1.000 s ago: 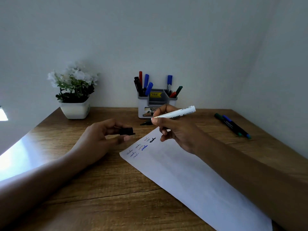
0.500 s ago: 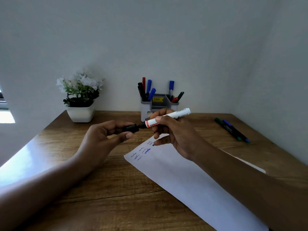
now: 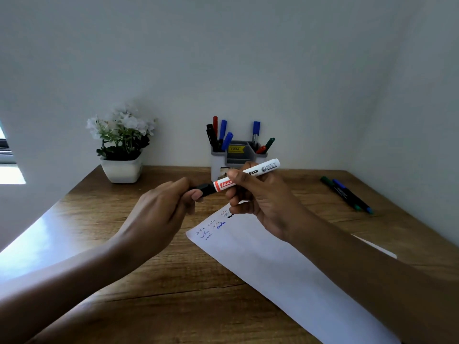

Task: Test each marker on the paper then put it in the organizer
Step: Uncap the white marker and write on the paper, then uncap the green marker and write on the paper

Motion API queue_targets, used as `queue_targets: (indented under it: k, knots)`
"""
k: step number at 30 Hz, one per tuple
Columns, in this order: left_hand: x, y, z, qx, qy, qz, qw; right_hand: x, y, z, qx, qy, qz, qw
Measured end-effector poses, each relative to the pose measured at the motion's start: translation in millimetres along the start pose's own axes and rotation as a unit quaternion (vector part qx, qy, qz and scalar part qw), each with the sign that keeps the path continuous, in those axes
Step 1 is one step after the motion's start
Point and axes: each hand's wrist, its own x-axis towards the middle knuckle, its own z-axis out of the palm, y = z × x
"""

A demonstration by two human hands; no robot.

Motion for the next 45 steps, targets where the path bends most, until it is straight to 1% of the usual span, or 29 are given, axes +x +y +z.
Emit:
queue_targets:
  k: [3,8,10,13,15,16,18,19,21,22,23,24,26,27,28,29,31,32,34,36,41,43,45]
  knots:
    - [0,5,3,-0.017,0.003,-0.017,1.0,-1,1,4,0.013,0.021,0.008,1.0]
    - [4,15,-2,-0.079,0.003,-0.042,0.996,-8,-6,8,0.016,0.023,0.0,1.0]
    - [7,19,-5,-0.109,-0.005,-0.058,0.992,-11,-9,10,-0.002,0.026,-0.009,1.0]
    - [8,18,-4,-0.121,-0.024,-0.075,0.99,-11,-10,13,-0.077,0.039,-0.032,0.996]
    - [6,7,-2,-0.118,-0.048,-0.095,0.987,-6,-14,9,-0.105,0.049,-0.054,0.992]
    - [5,-1,-2,-0.114,-0.07,-0.116,0.984,-3,-20,3,-0.097,0.057,-0.067,0.991]
    - [2,-19,0,-0.076,-0.131,-0.17,0.974,6,-40,-17,-0.101,0.079,-0.113,0.985]
    - [2,-27,2,-0.041,-0.171,-0.201,0.964,11,-53,-30,-0.133,0.089,-0.139,0.977]
    - [2,-33,7,0.038,-0.242,-0.227,0.942,24,-78,-59,-0.244,0.114,-0.173,0.948]
    - [2,-36,9,0.074,-0.27,-0.222,0.934,34,-89,-72,-0.314,0.12,-0.181,0.924]
    - [2,-38,10,0.096,-0.292,-0.21,0.928,47,-98,-83,-0.398,0.121,-0.186,0.89]
    - [2,-41,11,0.112,-0.31,-0.196,0.923,60,-105,-93,-0.498,0.121,-0.188,0.838]
    - [2,-45,13,0.139,-0.342,-0.177,0.912,87,-119,-107,-0.689,0.112,-0.178,0.694]
    - [2,-46,14,0.147,-0.353,-0.174,0.907,100,-124,-110,-0.75,0.094,-0.155,0.636]
    - [2,-46,15,0.151,-0.359,-0.174,0.905,114,-128,-111,-0.788,0.066,-0.12,0.6]
    - [2,-46,15,0.152,-0.363,-0.173,0.903,126,-130,-110,-0.814,0.03,-0.075,0.575]
    - [3,-46,16,0.156,-0.365,-0.173,0.901,147,-130,-104,-0.837,-0.038,0.002,0.546]
    - [3,-46,17,0.156,-0.365,-0.173,0.902,155,-130,-100,-0.844,-0.059,0.018,0.533]
    - [3,-47,17,0.156,-0.367,-0.173,0.901,164,-129,-91,-0.859,-0.084,0.021,0.504]
    - [3,-48,17,0.158,-0.368,-0.173,0.9,170,-128,-81,-0.866,-0.1,0.019,0.489]
    - [4,-49,17,0.16,-0.372,-0.173,0.898,192,-106,-70,-0.867,-0.119,0.06,0.479]
    - [4,-49,17,0.161,-0.375,-0.173,0.896,200,-92,-70,-0.854,-0.125,0.087,0.497]
    - [4,-50,17,0.161,-0.375,-0.174,0.896,204,-78,-72,-0.83,-0.134,0.112,0.53]
